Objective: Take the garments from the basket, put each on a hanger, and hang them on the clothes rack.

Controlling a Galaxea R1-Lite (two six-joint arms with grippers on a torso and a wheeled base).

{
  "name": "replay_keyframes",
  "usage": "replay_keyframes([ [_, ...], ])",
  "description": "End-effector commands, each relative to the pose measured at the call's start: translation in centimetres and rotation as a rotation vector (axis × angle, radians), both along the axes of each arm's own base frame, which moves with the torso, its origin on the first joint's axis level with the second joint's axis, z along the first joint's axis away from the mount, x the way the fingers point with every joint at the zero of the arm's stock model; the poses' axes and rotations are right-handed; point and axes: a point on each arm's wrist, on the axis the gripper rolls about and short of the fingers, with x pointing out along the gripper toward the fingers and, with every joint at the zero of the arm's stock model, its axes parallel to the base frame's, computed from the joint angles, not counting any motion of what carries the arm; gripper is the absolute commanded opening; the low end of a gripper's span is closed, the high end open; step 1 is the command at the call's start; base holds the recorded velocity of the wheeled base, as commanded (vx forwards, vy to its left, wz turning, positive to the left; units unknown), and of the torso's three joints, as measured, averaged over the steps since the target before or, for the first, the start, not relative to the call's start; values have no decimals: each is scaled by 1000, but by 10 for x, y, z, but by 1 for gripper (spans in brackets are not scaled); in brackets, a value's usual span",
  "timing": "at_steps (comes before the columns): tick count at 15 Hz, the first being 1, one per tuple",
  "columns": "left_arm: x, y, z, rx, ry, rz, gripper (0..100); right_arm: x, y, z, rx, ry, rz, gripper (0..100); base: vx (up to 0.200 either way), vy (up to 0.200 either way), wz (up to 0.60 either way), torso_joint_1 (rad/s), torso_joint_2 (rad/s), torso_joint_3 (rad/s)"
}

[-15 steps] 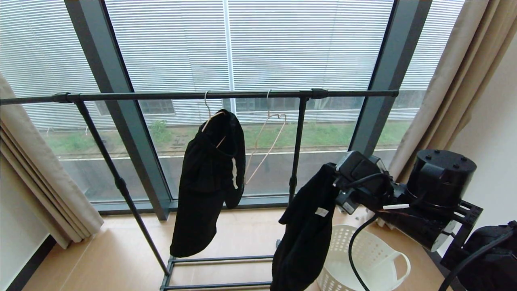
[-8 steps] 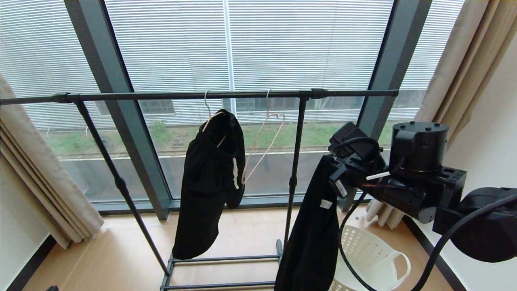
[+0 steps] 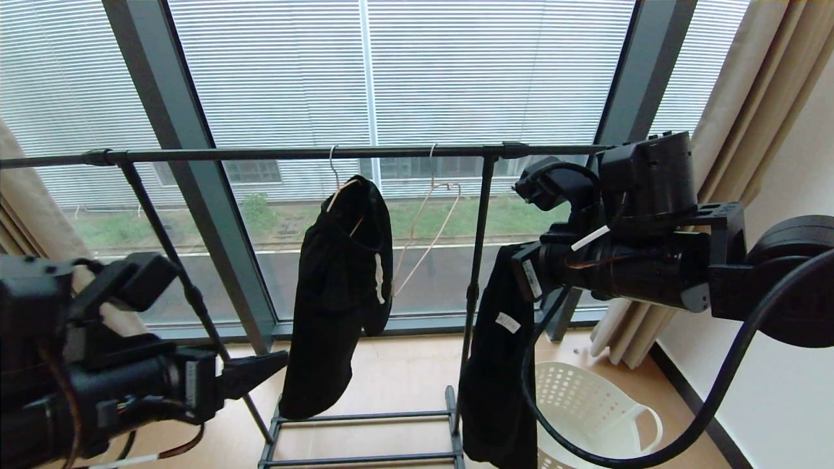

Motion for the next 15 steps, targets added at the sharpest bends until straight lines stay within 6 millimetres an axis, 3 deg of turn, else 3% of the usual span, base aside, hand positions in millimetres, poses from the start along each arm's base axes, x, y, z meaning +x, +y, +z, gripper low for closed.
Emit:
replay_keyframes([
  [1,47,-57,-25,-6,93,-131,100,2,11,7,39,-3,4,0,0,0,0,0,0,0],
  [7,71,-123,-52,-26,60,-269,100,-2,24,4,58,10,19,0,0,0,0,0,0,0],
  [15,88,-155,-58,-37,54,-295,100,-10,37,5,36,-31,-39,0,0,0,0,0,0,0],
])
